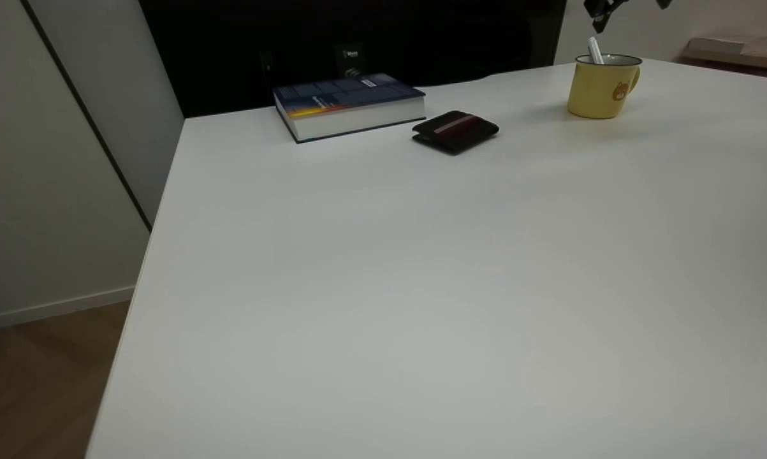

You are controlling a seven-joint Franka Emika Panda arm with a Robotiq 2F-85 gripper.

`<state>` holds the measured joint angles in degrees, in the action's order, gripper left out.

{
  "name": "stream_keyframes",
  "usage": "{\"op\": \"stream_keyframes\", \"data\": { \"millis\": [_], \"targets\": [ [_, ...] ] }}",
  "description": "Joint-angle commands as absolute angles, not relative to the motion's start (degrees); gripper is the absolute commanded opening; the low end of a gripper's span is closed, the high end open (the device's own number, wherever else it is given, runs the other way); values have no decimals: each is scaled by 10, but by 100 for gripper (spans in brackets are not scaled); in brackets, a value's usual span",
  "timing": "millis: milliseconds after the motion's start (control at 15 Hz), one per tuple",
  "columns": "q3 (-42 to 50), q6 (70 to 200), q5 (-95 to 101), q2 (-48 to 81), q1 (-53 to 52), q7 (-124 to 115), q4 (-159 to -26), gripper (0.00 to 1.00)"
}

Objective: Put the marker on the table

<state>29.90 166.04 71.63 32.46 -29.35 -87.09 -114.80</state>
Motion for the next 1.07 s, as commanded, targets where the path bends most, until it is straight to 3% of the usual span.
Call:
{"op": "stream_keyframes", "data": {
  "millis": [0,1000],
  "targets": [
    [331,1647,766,344,-319,-943,-1117,100],
    [326,1657,925,383,-285,-1168,-1055,100]
  ]
}}
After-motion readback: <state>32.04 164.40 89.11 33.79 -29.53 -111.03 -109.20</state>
